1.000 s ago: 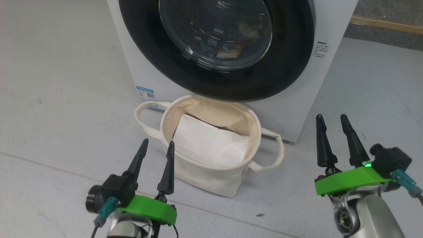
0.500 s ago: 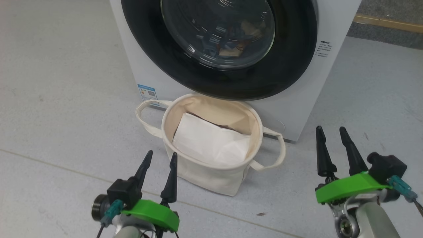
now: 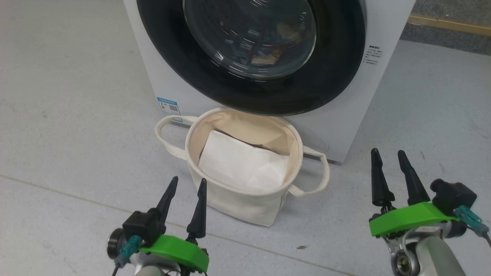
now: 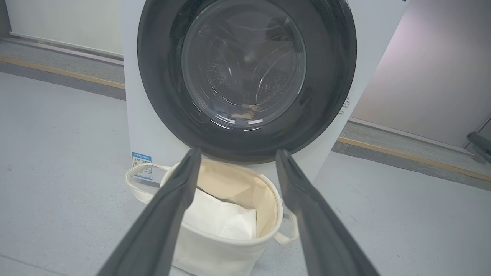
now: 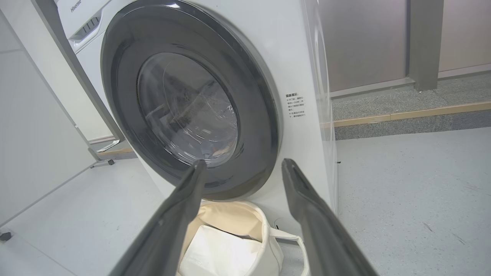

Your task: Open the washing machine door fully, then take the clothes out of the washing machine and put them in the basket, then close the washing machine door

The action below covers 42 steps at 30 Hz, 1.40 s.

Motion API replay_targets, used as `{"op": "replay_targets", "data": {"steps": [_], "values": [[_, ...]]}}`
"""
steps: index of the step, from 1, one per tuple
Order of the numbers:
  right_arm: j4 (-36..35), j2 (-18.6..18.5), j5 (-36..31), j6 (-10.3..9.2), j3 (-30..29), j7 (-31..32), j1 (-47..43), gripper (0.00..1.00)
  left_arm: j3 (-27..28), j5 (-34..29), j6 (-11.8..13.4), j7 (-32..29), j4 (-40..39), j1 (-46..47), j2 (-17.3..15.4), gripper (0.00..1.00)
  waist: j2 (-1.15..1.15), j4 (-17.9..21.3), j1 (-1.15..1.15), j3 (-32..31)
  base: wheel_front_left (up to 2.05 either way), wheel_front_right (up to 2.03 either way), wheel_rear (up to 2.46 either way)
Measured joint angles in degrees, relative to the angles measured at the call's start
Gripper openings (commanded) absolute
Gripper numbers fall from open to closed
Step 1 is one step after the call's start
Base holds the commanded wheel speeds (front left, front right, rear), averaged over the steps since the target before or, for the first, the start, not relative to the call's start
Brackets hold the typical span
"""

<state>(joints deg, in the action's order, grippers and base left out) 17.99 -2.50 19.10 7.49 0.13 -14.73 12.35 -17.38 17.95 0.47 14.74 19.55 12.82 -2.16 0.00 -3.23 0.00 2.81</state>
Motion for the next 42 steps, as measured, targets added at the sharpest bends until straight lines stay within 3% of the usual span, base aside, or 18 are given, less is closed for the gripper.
{"op": "replay_targets", "data": {"steps": [42], "values": [[-0.32,0.00,-0.11,0.00,0.38,0.00,0.00,1.00,-0.57,1.44,0.02,0.00,0.49,0.05,-0.01,1.00,0.00,0.34,0.00,0.68,0.00,0.00,0.00]]}}
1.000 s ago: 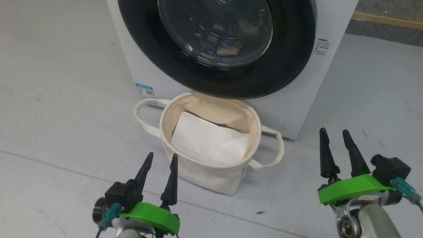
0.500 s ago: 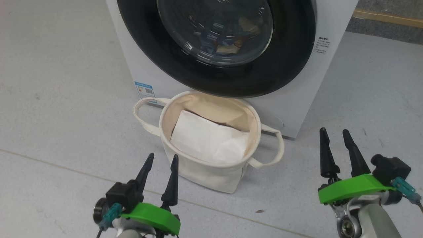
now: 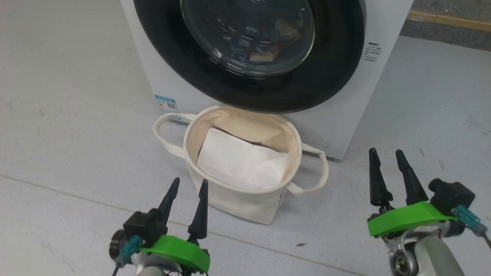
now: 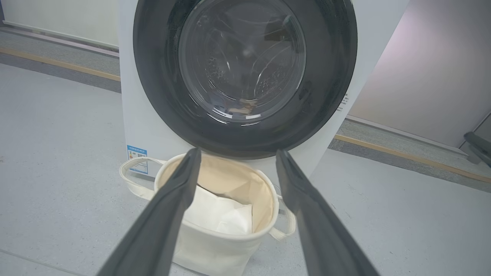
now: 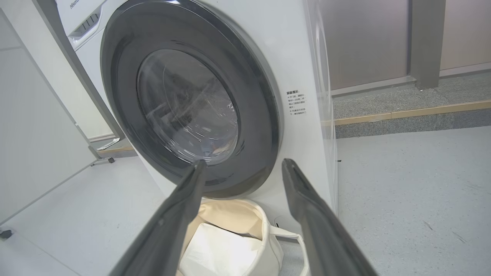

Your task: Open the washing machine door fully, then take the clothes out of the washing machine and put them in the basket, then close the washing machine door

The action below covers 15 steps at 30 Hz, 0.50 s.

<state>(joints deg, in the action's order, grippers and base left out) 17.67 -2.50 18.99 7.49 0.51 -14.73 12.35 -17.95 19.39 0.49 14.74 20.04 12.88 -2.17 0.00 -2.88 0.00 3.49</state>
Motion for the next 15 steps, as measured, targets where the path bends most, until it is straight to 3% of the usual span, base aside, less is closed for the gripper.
{"op": "replay_targets", "data": {"steps": [7,15], "values": [[-0.02,0.00,-3.37,0.00,0.32,0.00,-0.01,1.00,-0.27,0.04,0.00,0.00,0.11,0.01,0.00,1.00,0.00,-0.17,0.00,-0.22,0.00,0.00,0.00],[-1.21,0.00,-1.98,0.00,0.55,0.00,-0.06,1.00,-0.78,0.04,-0.01,0.00,0.70,0.00,0.00,1.00,0.00,-0.51,0.00,-0.72,0.00,0.00,0.00]]}}
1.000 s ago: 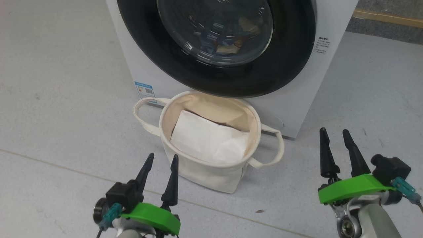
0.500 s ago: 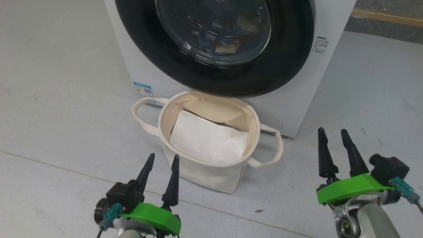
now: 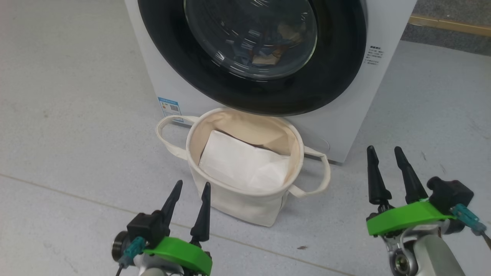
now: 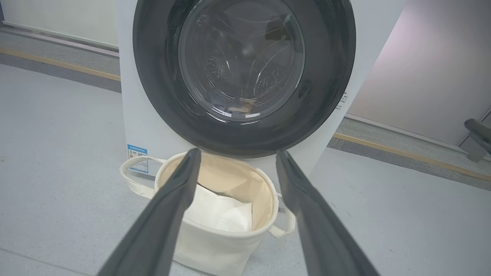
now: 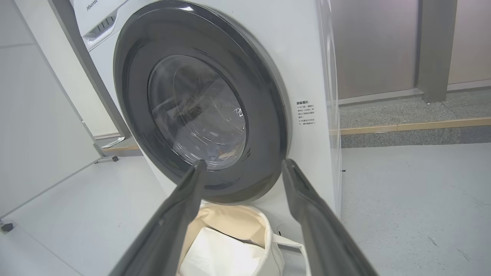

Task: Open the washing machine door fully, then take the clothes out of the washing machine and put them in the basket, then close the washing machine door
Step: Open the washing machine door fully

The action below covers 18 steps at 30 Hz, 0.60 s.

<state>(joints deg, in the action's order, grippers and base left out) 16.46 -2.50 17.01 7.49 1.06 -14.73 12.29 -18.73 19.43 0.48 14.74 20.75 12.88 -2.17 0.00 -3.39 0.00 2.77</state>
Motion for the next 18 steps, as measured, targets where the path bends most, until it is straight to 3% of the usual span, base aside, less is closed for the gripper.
{"op": "replay_targets", "data": {"steps": [4,8,9,10,13,18], "values": [[-0.01,0.00,5.03,0.00,-0.52,0.00,-0.07,1.00,-0.46,-0.01,-0.01,0.00,0.21,0.00,0.00,1.00,0.00,-0.25,0.00,0.17,0.00,0.00,0.00],[-0.24,-0.01,4.14,-0.01,-1.30,0.00,-0.05,1.00,-0.70,-0.18,0.02,0.00,0.29,0.01,-0.01,1.00,0.00,-0.41,0.00,0.98,0.00,0.00,0.00],[-0.29,-0.01,5.03,0.00,-1.29,0.00,-0.05,0.75,-0.78,-0.18,0.03,-0.01,0.24,0.03,-0.01,1.00,0.00,-0.47,0.00,1.32,0.00,0.00,0.00],[-0.30,-0.01,6.43,0.00,-1.23,0.00,-0.04,0.00,-0.82,-0.18,0.09,0.00,0.16,0.06,-0.01,1.00,0.00,-0.53,0.00,1.66,0.00,0.00,0.00],[0.29,0.02,14.90,0.00,-1.76,0.00,0.30,0.00,-1.05,-0.32,0.63,0.00,0.14,0.19,0.00,1.00,0.00,-0.67,0.00,2.76,0.00,0.00,0.00],[2.49,-0.11,20.17,-0.01,-8.53,0.00,2.93,0.00,-1.14,-6.33,5.13,-0.01,-0.76,1.53,-0.35,1.00,0.00,-0.77,0.00,5.17,0.00,0.00,0.00]]}}
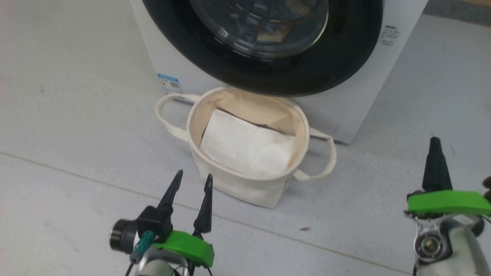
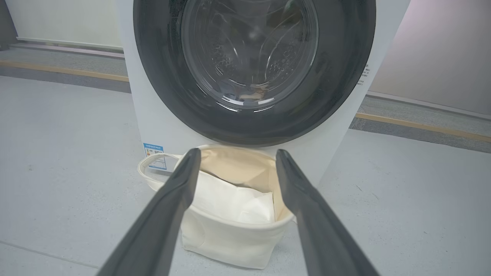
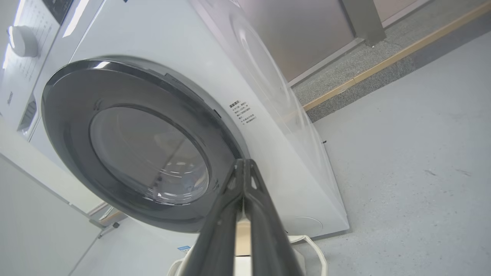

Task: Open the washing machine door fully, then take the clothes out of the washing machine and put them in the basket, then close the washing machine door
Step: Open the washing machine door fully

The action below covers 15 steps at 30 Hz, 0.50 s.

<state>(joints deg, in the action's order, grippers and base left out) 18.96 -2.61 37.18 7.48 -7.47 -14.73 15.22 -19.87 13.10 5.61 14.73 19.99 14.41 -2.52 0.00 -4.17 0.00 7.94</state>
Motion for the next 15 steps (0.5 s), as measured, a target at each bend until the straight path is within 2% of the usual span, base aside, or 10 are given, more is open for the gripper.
{"op": "replay_targets", "data": {"steps": [4,11,15], "values": [[4.16,0.08,11.78,0.00,-0.60,0.00,5.06,0.00,-0.14,-2.01,1.47,0.00,-0.80,1.84,0.04,1.00,0.00,-0.01,0.00,2.42,0.00,0.00,0.00],[7.40,-0.13,21.25,0.00,-1.92,2.07,14.52,0.00,-0.81,-2.40,1.51,0.00,-0.82,3.94,0.10,1.00,0.00,0.72,0.00,6.58,0.00,0.00,0.00],[8.29,-1.80,26.31,0.00,-3.80,3.59,19.94,0.00,-1.40,-1.64,1.51,0.00,-1.20,6.02,0.18,1.00,0.00,1.03,0.00,9.14,0.00,0.00,0.00]]}}
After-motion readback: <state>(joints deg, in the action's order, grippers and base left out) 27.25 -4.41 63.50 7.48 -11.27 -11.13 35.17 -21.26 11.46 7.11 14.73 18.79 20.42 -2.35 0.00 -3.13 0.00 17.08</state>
